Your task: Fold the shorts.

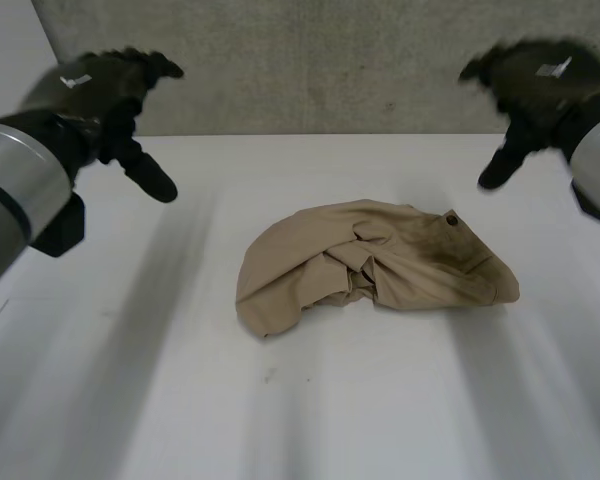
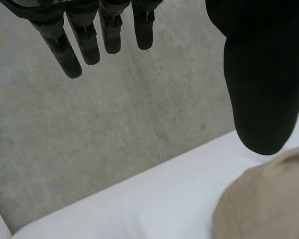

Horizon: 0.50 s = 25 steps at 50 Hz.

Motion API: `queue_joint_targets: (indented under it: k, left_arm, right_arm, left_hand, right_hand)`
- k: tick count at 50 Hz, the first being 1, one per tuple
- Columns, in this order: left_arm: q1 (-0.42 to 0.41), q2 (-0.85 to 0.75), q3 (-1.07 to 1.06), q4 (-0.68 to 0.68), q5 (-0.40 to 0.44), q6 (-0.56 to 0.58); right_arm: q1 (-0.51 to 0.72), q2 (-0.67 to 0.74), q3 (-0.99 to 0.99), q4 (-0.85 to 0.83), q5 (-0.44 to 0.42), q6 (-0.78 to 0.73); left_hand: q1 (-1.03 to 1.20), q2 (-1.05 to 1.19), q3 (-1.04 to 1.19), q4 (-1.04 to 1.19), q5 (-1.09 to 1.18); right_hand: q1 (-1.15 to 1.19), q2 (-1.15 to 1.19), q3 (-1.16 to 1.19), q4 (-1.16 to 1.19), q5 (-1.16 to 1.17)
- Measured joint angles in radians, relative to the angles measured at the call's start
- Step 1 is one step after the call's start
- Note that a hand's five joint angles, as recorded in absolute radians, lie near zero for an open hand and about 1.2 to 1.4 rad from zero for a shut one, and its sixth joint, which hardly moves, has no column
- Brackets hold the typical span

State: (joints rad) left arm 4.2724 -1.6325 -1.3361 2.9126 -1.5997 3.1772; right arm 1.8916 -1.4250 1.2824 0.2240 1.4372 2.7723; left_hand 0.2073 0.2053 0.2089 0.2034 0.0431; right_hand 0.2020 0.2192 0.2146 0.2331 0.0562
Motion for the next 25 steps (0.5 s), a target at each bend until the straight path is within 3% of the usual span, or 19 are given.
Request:
queue_joint_targets:
  k: [6, 13, 17, 20, 21, 25]
  left_arm:
    - [-0.063, -0.131, -0.014, 0.009, -0.002, 0.007]
    - [-0.149, -0.266, -0.034, 0.013, -0.008, 0.006]
    - [-0.199, -0.407, -0.046, 0.065, -0.022, -0.003]
    - [-0.199, -0.407, -0.046, 0.065, -0.022, -0.003]
    - [-0.214, -0.498, -0.040, 0.160, -0.058, -0.003]
    - [-0.222, -0.583, -0.020, 0.262, -0.116, 0.004]
  right_arm:
    - [0.001, 0.106, 0.027, 0.162, -0.034, -0.178]
    - [-0.003, 0.168, 0.097, 0.186, -0.021, -0.221]
    - [-0.023, 0.219, 0.214, 0.022, -0.013, -0.218]
    - [-0.023, 0.219, 0.214, 0.022, -0.013, -0.218]
    - [-0.041, 0.251, 0.298, -0.156, -0.012, -0.213]
    - [-0.051, 0.292, 0.353, -0.307, -0.011, -0.212]
  left_hand:
    - [0.026, 0.026, 0.020, 0.025, 0.018]
    - [0.078, 0.079, 0.075, 0.086, 0.072]
    - [0.071, 0.069, 0.063, 0.066, 0.049]
    - [0.071, 0.069, 0.063, 0.066, 0.049]
    - [0.071, 0.069, 0.064, 0.065, 0.046]
    - [0.071, 0.069, 0.064, 0.065, 0.046]
  right_hand:
    - [0.000, 0.000, 0.000, 0.000, 0.000]
    - [0.000, 0.000, 0.000, 0.000, 0.000]
    - [0.000, 0.000, 0.000, 0.000, 0.000]
    - [0.000, 0.000, 0.000, 0.000, 0.000]
    - [0.000, 0.000, 0.000, 0.000, 0.000]
    - [0.039, 0.050, 0.055, 0.039, 0.047]
